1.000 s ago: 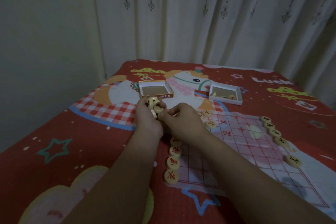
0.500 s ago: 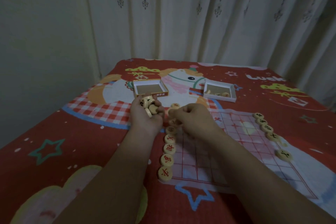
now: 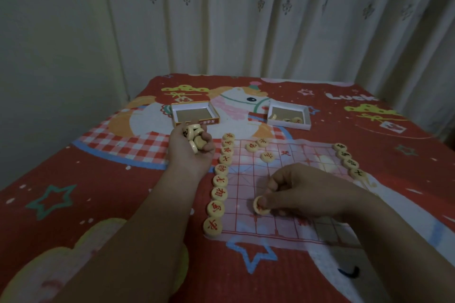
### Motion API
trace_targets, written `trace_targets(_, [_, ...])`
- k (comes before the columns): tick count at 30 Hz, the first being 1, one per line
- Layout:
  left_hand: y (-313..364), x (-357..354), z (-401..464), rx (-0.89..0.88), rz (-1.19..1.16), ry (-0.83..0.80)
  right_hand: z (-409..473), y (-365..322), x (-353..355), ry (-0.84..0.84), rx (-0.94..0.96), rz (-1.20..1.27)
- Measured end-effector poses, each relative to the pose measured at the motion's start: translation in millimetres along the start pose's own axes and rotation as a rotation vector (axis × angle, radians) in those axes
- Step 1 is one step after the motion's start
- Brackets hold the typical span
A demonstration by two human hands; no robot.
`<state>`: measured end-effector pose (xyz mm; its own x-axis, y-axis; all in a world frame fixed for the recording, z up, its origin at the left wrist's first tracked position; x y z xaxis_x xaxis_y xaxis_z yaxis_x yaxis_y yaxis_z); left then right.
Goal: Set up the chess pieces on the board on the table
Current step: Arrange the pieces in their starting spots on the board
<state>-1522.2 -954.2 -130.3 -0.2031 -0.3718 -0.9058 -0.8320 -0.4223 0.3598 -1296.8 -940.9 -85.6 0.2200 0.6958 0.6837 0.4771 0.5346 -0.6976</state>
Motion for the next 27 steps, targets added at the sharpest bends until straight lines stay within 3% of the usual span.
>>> trace_targets(19, [-1.6, 2.5, 4.1, -0.008, 0.041, 0.018, 4.6, 1.0, -7.6, 0.052, -0.045, -0.089])
trace_targets(27, [-1.8, -1.0, 0.9, -0.026, 0.075, 0.019, 10.8, 8.4, 0.7, 0.366, -0.040, -0.118])
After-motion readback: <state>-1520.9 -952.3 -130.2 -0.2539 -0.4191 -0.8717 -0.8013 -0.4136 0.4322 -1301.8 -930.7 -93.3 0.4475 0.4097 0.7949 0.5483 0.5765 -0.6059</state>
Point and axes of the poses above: each hand's wrist, its own z-axis towards the middle knuckle, its own x-axis out of the back of the hand, y = z × x, the point moved 4 cm from there along z, towards the middle knuckle, and after that the axes turned 6 degrees about -z, right-handed, at the moved point
